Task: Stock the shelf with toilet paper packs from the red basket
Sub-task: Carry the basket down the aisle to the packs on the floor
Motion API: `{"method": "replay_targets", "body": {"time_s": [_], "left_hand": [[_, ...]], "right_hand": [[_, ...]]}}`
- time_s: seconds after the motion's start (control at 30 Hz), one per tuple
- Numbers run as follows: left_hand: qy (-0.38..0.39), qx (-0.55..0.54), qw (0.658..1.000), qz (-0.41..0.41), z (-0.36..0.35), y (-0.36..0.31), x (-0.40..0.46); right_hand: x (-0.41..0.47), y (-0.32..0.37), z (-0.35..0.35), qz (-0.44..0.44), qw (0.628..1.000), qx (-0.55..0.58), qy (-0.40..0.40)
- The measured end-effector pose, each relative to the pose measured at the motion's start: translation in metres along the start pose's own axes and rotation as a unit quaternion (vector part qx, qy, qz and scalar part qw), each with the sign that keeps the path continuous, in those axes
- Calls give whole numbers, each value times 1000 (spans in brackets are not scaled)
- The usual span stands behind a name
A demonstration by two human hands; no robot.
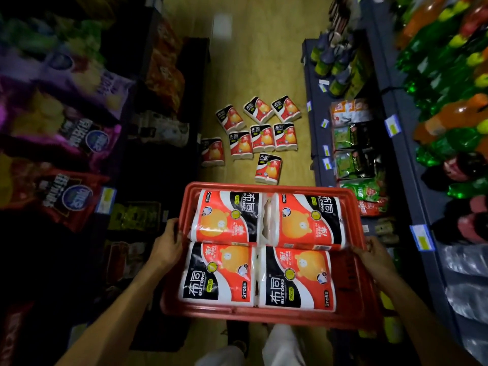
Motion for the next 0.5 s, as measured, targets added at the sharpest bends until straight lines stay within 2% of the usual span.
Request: {"method": "replay_targets", "body": {"time_s": [0.27, 0.5], "left_hand": [[-4, -5, 999, 38, -15, -58, 66], [-4, -8, 999, 49, -34, -94, 128]], "right_hand": [[93, 51, 0, 10, 999, 30, 41], [168, 75, -13, 10, 999, 21, 22]]}}
Point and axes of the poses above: each hand's wrist, its own x-axis towards the middle knuckle, its own z-axis out of the back of the hand, y = z × x, the point moved 1 cm from there along x, towards the middle knuckle, and after that the axes turned 4 degrees about z, right-handed, at the moved point
